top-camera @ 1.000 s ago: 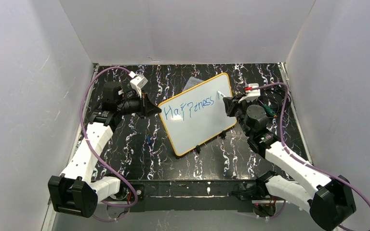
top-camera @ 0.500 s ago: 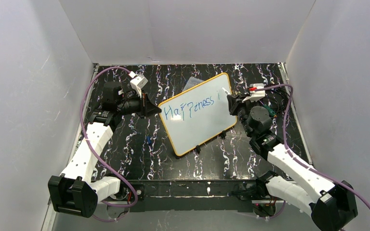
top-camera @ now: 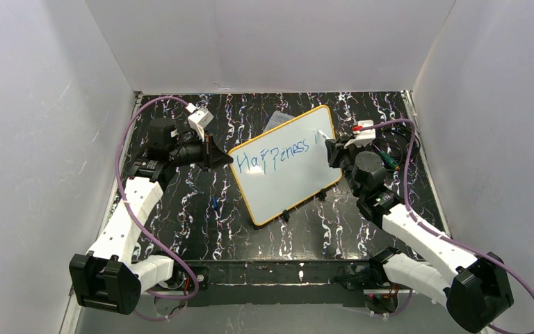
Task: Write a sentence on the whiteboard
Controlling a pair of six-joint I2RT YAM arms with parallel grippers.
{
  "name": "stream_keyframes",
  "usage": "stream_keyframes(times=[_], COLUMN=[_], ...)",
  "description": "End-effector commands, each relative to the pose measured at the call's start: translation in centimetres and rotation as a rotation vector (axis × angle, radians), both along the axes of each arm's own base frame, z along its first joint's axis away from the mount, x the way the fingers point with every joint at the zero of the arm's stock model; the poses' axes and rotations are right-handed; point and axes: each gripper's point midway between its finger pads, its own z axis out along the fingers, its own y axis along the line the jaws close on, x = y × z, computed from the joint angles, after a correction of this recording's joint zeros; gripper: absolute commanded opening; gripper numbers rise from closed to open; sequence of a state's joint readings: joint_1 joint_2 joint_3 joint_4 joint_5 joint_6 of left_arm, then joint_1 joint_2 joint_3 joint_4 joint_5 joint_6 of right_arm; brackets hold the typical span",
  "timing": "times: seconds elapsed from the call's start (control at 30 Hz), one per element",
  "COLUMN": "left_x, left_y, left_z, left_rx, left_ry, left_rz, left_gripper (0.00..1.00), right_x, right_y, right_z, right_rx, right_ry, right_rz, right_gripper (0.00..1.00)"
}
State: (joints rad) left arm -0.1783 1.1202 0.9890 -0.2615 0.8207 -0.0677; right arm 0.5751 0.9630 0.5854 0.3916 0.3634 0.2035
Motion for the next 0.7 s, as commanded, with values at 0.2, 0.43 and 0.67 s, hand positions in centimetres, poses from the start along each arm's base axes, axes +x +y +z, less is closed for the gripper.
stream_keyframes(times=[0.2, 0.43, 0.67], left_x=[-0.7, -0.7, -0.8], left_y=[-0.4, -0.4, -0.5], left_z=[0.8, 0.8, 0.9], left_rx=[-0.009, -0.01, -0.013], left_ry=[-0.047, -0.05, -0.05], left_rz=[-0.047, -0.048, -0.051], left_gripper=[0.0, 0.0, 0.0], right_x=[0.2, -0.7, -1.2], right_y=[0.0, -0.3, -0.6], right_z=[0.2, -1.8, -3.1], right_rx=[0.0, -0.002, -0.004], right_ry=[-0.007, 0.052, 0.085], right_rz=[0.002, 0.004, 0.006], right_gripper=[0.01, 0.01, 0.01])
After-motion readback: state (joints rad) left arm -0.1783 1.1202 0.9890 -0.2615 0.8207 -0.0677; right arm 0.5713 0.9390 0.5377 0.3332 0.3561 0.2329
